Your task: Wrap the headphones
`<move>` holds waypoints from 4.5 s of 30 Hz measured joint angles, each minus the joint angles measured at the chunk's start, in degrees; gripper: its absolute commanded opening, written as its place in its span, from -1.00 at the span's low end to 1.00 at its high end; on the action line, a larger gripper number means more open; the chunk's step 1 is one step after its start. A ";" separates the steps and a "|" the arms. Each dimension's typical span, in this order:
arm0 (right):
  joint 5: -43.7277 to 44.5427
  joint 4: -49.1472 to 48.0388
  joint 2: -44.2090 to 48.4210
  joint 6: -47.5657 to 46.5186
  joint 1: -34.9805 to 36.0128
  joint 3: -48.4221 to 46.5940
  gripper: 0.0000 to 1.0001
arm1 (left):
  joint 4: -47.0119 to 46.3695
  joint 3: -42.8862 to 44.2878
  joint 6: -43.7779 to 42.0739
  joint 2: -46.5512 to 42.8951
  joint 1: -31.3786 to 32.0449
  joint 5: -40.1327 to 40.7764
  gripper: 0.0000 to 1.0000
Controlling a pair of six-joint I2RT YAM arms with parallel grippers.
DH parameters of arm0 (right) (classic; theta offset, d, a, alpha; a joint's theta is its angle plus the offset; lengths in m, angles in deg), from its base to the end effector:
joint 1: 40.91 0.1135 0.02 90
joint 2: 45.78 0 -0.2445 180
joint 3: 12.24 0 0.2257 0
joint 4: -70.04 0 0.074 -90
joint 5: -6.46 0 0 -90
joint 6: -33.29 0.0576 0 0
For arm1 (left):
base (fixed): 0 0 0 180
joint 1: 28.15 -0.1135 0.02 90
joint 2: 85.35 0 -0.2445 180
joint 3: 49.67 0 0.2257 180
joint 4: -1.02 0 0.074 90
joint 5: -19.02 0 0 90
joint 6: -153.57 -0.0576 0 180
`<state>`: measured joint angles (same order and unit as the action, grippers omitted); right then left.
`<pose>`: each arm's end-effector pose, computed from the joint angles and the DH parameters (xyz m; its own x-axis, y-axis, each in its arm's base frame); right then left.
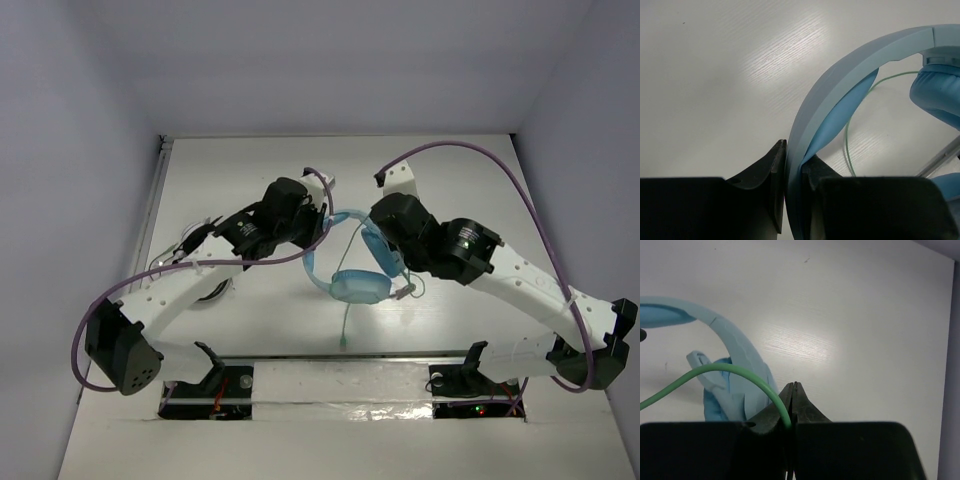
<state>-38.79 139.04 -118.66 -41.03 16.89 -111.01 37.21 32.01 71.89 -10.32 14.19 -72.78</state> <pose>0.1595 0.1772 0.3672 -0.4390 -0.3369 -0.8329 -0.2165 0.9394 -0.2659 0.2172 -0.2004 0.3110 -0.4609 0.2243 -0.8586 0.6334 0.7609 -0.1412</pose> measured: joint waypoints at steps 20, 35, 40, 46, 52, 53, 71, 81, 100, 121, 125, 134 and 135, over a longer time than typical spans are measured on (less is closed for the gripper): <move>-4.92 -14.27 -0.98 -5.64 -9.09 7.34 -0.81 | 0.57 0.57 -5.79 -4.87 -1.97 -17.27 -1.00; -20.44 -31.56 14.95 1.03 -11.63 20.13 -0.57 | -6.43 0.96 1.31 -5.35 -10.32 -23.78 -1.00; -26.21 -41.42 18.58 3.06 -11.63 29.09 -0.33 | -6.51 4.00 3.10 -5.44 -13.18 -23.23 -1.00; -32.22 -50.71 18.60 4.39 -11.69 35.30 -0.15 | -10.03 6.05 7.48 -6.08 -15.78 -26.49 -1.00; -35.98 -60.83 18.84 5.33 -12.44 42.07 0.15 | -13.68 7.37 12.96 -6.19 -18.21 -31.52 -1.00; -36.54 -62.42 18.60 5.53 -12.83 43.34 0.17 | -14.34 7.98 13.84 -6.19 -18.99 -32.15 -1.00; -44.54 -82.07 4.02 6.82 -18.80 49.57 0.48 | -16.24 17.79 20.09 -6.10 -21.40 -33.18 -1.00; -47.34 -89.61 -3.34 9.49 -18.82 51.65 0.47 | -16.33 21.24 21.68 -5.55 -21.84 -32.48 -1.00; -50.97 -106.75 -17.88 17.22 -18.82 52.17 -1.00 | -15.45 21.86 23.12 -3.89 -21.84 -28.83 -1.00; -36.35 -57.64 5.16 19.08 6.05 43.21 -1.00 | -25.51 -7.48 27.76 -8.55 -18.56 11.54 -1.00; -34.53 -46.49 5.25 18.73 11.41 35.52 -1.00 | -25.49 -9.97 26.62 -8.44 -15.82 18.32 -1.00; -25.81 -33.86 7.93 18.62 15.37 30.95 -1.00 | -25.18 -11.65 26.75 -8.41 -15.43 16.57 -1.00; -25.20 -33.27 8.70 18.58 15.30 30.95 -1.00 | -24.87 -11.41 26.82 -8.41 -15.45 16.17 -1.00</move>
<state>-63.99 105.78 -109.96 -22.45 32.19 -80.06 12.34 20.60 98.70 -18.74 -1.26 -56.61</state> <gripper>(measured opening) 0.039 0.109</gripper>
